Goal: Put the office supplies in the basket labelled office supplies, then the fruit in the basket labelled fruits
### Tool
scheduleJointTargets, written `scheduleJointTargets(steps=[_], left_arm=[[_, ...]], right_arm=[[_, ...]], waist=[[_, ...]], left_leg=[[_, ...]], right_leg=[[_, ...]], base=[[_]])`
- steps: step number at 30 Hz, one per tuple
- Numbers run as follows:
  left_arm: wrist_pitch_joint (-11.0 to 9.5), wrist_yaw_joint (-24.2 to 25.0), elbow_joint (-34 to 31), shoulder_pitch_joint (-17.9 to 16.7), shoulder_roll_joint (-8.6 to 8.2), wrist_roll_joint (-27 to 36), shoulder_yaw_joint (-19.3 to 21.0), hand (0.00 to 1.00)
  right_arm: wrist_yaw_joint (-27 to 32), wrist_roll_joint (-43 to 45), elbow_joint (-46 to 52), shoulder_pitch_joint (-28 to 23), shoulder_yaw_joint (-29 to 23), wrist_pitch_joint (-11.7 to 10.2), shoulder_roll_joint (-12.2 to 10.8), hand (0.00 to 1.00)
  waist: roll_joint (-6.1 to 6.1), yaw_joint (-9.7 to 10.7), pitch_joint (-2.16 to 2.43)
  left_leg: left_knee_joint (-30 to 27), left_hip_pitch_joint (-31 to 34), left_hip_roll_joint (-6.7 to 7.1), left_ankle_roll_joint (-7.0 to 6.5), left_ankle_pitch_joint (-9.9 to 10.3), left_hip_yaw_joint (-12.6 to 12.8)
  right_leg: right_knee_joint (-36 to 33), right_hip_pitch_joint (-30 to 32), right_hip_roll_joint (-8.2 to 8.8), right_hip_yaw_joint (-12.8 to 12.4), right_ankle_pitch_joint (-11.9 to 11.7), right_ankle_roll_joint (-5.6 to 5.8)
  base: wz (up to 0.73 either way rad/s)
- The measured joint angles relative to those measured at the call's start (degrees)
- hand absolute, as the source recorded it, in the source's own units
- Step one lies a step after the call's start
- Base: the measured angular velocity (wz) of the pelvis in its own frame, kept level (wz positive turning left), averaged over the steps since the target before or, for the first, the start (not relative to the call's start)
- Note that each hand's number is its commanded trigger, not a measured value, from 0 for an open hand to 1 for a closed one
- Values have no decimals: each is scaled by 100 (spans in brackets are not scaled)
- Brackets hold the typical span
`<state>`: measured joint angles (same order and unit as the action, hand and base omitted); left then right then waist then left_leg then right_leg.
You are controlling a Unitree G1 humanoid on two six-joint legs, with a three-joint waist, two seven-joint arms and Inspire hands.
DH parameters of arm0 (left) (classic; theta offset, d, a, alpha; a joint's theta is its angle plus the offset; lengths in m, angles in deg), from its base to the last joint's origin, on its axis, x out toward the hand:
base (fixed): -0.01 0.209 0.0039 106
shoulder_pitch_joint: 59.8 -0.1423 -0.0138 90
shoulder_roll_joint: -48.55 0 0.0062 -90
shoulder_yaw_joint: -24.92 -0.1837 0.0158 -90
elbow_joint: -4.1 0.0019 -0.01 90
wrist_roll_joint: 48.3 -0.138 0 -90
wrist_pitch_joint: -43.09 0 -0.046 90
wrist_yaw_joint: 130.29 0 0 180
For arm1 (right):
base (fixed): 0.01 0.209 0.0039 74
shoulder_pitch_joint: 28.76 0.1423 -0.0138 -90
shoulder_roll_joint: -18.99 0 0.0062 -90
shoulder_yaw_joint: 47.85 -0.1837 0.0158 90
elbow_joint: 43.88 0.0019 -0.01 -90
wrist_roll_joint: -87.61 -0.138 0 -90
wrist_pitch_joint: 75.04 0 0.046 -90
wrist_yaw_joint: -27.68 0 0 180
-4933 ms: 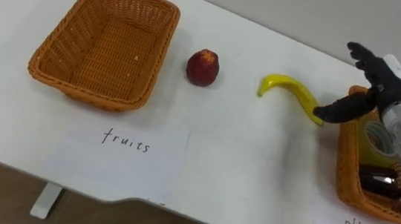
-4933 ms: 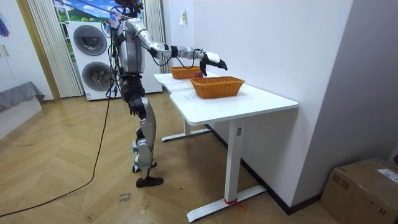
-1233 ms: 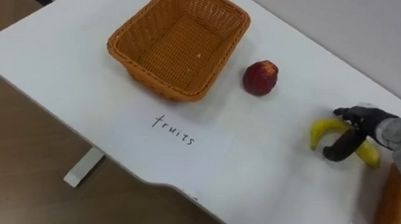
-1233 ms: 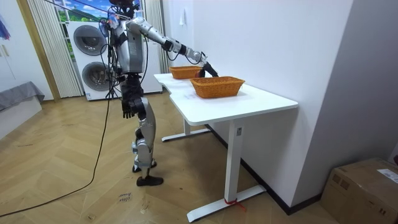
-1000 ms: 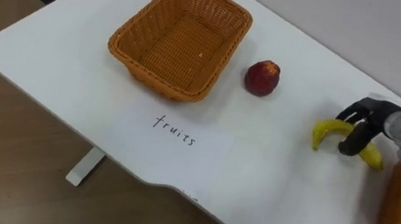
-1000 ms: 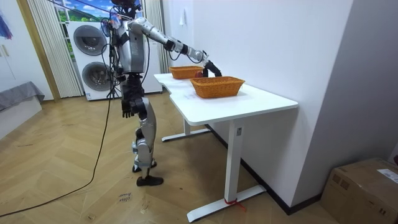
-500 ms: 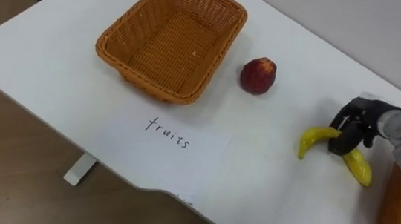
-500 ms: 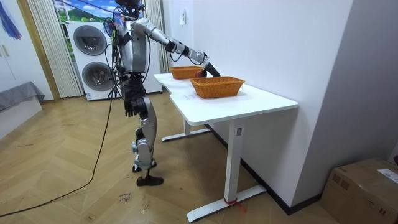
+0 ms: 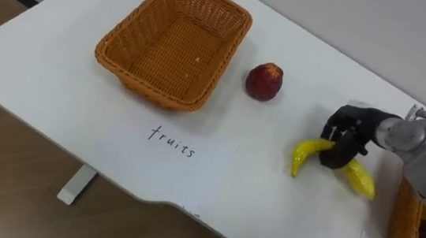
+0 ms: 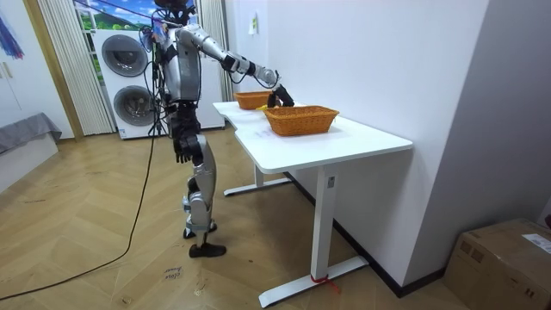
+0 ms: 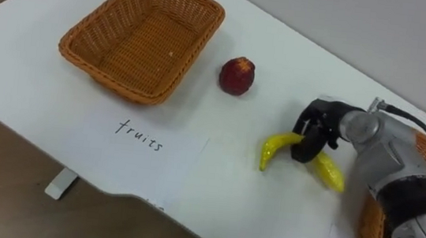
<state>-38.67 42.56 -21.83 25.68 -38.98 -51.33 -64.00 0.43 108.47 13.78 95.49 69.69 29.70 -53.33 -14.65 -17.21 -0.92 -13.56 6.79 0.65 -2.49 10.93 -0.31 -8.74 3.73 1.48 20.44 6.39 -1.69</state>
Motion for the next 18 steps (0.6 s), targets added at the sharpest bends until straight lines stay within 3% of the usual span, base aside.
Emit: scheduleJointTargets(steps=[4, 8, 15, 18], left_arm=[[-19, -12, -2, -37, -5, -11, 123, 0], [-37, -13, 10, -146, -9, -47, 304, 0], [-38, -143, 12, -235, -105, -39, 333, 0], [-21, -220, -2, -359, -188, -54, 334, 0]], right_arm=[[-10, 29, 401, -6, -33, -46, 3, 100], [-23, 373, 1408, -4, -467, -114, 6, 100], [36, 378, 2034, -5, -646, -211, 30, 100], [36, 546, 2379, -6, -647, -153, 29, 100]], waist=[[6, 122, -3], [35, 289, -15], [56, 284, -3], [104, 288, -3]], left_leg=[[-7, -46, 3, 0, 0, -13], [-6, -83, 1, -1, -1, -5], [4, -185, 4, -4, -5, -5], [11, -184, 4, -5, -4, 4]], right_leg=[[6, -55, -2, -21, 0, 1], [6, -86, -7, -31, 0, 0], [6, -171, -1, -43, -3, 5], [2, -173, -2, -73, -5, 8]], base=[[1], [0], [0], [0]])
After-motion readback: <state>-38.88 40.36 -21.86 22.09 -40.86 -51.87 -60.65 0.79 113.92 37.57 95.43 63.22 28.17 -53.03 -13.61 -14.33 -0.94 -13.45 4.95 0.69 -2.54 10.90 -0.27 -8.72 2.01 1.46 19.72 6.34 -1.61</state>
